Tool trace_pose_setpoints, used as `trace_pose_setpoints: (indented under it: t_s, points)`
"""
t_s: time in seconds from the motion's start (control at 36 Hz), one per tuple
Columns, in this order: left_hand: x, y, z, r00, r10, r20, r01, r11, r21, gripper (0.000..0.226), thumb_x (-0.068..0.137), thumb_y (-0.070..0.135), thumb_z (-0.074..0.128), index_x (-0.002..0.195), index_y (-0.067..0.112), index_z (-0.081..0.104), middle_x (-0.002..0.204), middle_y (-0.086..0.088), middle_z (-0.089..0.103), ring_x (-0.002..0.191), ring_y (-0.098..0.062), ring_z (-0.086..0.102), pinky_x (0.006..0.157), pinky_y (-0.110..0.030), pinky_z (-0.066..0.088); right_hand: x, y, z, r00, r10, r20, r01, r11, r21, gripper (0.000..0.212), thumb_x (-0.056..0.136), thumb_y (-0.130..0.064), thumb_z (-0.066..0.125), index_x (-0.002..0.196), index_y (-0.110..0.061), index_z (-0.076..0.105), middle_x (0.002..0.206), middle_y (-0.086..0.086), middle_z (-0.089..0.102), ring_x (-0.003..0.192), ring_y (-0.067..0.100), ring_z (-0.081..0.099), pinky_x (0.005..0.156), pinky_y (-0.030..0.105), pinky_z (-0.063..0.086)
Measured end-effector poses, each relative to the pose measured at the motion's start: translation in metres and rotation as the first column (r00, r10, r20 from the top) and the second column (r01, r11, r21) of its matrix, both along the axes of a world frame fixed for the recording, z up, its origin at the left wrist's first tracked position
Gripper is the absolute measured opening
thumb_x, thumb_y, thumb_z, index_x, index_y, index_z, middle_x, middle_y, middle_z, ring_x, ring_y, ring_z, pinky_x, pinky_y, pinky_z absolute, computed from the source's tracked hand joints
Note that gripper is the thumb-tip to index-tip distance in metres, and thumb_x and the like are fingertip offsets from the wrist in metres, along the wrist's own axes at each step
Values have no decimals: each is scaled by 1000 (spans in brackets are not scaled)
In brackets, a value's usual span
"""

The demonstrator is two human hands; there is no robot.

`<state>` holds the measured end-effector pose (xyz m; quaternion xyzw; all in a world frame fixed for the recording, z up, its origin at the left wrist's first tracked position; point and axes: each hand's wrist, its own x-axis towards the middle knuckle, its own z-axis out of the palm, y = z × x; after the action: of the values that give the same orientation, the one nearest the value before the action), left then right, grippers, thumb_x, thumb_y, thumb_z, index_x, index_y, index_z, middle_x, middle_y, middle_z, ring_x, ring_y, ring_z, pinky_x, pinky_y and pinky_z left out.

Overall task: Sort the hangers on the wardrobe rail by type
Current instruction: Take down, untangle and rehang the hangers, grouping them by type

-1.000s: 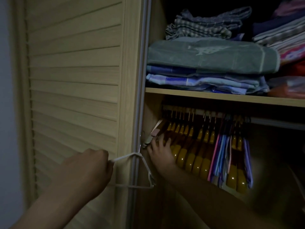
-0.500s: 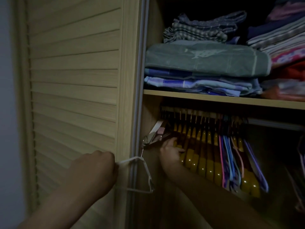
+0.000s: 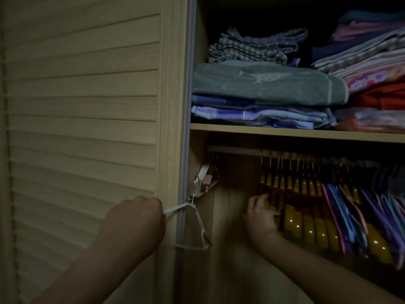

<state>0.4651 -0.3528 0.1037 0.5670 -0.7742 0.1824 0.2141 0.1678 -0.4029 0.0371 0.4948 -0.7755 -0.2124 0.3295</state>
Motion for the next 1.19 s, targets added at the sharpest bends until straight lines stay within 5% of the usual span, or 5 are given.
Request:
trace_pose_setpoints:
  t_s: [0.14,0.39,0.61,0.92,1.19]
  points:
    - [0,-2,7,1000,-25,11,25,999,33,20,100,43,40,87,27,42,105,1,61,98,-23,61,69,-31,35,18,-5,28,994,89,69,-87,996,-31,69,97,-35,50,156,-16,18,160,23,11,147,49,6,114,69,12]
    - [4,11,24,998,-63,20,61,996,65,20,100,44,40,91,28,47,107,2,60,95,-21,59,70,-32,37,66,-82,75,872,444,206,-399,888,-226,93,89,-11,64,157,-27,2,164,15,-5,133,47,35,86,45,50]
    - [17,15,27,996,-76,45,70,991,116,20,100,43,37,88,28,42,90,2,48,99,-20,60,70,-32,37,64,-93,89,870,493,18,-493,870,-27,44,100,-22,47,142,-10,40,145,21,39,118,39,52,81,42,46]
    - [-6,1,19,988,-136,73,127,985,118,17,101,40,37,89,28,39,80,5,35,100,-22,60,70,-32,37,3,-50,91,913,407,31,-404,912,-75,51,97,-40,53,134,-8,42,129,18,49,107,33,59,79,39,49]
    - [-84,-36,18,979,-201,37,195,973,127,28,102,17,42,128,14,53,121,-7,59,107,-24,62,82,-30,46,-21,-10,81,921,303,246,-249,942,-226,78,94,-24,61,156,-20,14,156,13,24,141,33,32,115,45,33]
